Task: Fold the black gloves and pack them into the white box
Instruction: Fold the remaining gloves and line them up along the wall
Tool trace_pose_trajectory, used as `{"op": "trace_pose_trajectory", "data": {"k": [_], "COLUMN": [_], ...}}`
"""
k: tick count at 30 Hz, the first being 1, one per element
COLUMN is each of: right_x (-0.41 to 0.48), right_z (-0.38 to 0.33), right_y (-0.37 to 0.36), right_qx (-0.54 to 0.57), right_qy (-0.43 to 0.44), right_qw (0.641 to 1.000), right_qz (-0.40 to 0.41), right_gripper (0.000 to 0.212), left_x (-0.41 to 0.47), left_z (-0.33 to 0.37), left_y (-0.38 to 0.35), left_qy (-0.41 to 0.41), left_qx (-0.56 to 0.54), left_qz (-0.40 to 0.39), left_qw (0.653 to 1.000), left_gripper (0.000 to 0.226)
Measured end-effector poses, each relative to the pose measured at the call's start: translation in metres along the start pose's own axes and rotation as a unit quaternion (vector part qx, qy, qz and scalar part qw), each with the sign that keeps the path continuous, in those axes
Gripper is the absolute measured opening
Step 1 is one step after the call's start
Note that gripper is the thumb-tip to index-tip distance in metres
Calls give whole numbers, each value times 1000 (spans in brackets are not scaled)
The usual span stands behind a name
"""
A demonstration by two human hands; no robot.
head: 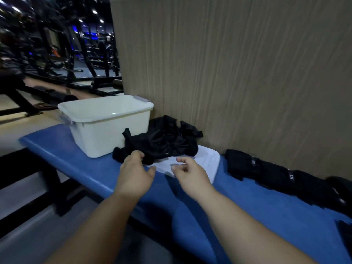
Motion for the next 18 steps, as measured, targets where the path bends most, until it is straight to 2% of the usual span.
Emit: {"op": "trace_pose_trajectory", "data": {"k": [6,7,10,13,15,18], "right_x": [45,51,59,65,65,59], "right_z": [2,2,-6,-5,-3,-2], "right_y": [-38,-43,-52,-54,-50,-37], "right_qx": [153,182,261,286,280,213], "right_qy": [-73,-84,-103,-113,-108,-78], "right_qw": [985,979,959,950,951,968], "right_qz": [41,41,39,58,78,109], "right_gripper": [68,66,32,17,12,13], "left_x": [16,18,23,27,28,27], "left_z": [-11,-13,-18,-20,-18,-13], "left_y": [-5,-6,-10,-12,-11,-7], "left_qy": [25,28,36,38,38,47], "left_qx": [-92,-96,-106,-108,-119,-158], "left_qz": [-18,-26,-47,-53,-49,-36], "left_qw": [995,995,993,992,991,986], "left_gripper": [50,50,47,44,41,41]}}
Point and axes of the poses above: each hand's wrist, its own x-axis towards the middle knuckle, its own y-axis out of the back of the hand, z = x × y, the point moved 4 cm from there along x, towards the middle knuckle, and after that the axes turned 13 degrees about x, right-handed, at the moved point
